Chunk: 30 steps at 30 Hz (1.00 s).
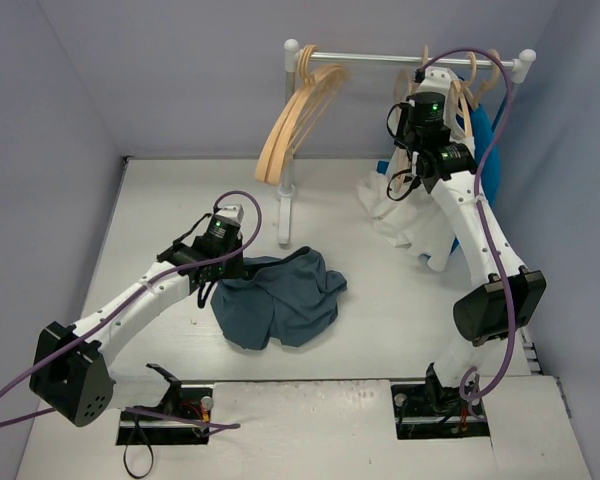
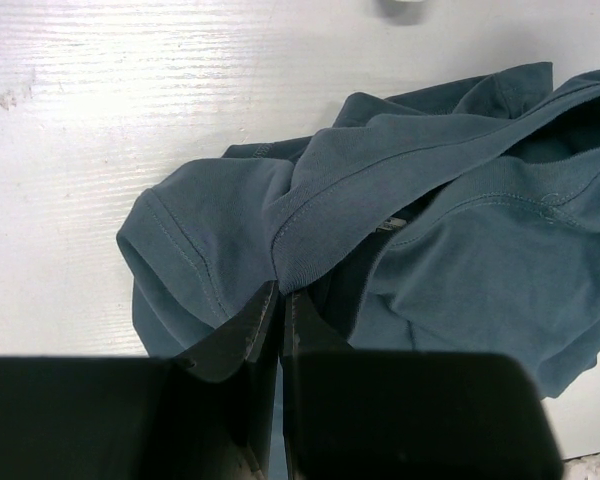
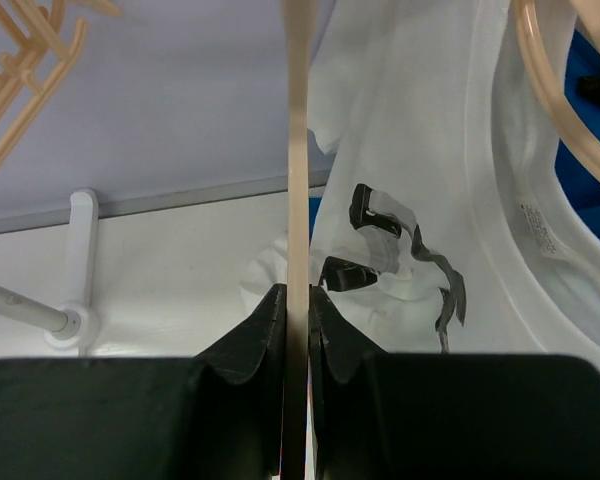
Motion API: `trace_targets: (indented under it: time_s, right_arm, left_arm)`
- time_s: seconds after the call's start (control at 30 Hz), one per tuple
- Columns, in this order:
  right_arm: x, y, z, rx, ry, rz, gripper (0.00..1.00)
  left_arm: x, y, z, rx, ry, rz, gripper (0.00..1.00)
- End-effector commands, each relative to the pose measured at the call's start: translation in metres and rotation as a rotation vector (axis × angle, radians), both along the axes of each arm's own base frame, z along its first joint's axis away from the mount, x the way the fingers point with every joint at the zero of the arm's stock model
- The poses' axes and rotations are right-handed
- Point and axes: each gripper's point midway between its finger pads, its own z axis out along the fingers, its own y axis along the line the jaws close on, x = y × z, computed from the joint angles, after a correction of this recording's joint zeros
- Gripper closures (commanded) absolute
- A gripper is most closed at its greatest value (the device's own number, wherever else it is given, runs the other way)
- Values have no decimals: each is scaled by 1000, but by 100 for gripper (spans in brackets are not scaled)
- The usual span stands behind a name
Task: Place the t-shirt on the hanger
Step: Pick up the hanger from the clothesline.
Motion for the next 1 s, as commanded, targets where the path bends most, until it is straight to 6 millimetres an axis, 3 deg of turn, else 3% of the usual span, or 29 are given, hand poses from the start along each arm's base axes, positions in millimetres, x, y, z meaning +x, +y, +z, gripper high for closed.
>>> trace_targets:
  time_s: [0.0, 0.2, 0.43, 0.6, 0.67, 0.8, 0.97]
  right_arm:
    - [-14, -11, 81, 22, -205, -18, 100]
    - [-40, -14, 118, 17, -283, 8, 100]
    - [-72, -14, 123, 4, -297, 63, 100]
    - [-98, -7, 97, 4, -254, 140, 100]
    - [-111, 1, 73, 7, -213, 202, 100]
    - [-157, 12, 32, 32, -165, 326, 100]
    - [-220, 39, 17, 68, -180, 558, 100]
  left_arm:
    - [13, -2, 20, -30, -69, 16, 100]
    - [14, -1, 29, -22, -85, 10, 100]
    - [15, 1, 39, -11, -101, 7, 100]
    - [14, 4, 42, 0, -102, 2, 100]
    - [14, 4, 46, 1, -108, 0, 100]
    - [15, 4, 51, 15, -102, -16, 100]
    - [22, 3, 58, 53, -96, -70, 100]
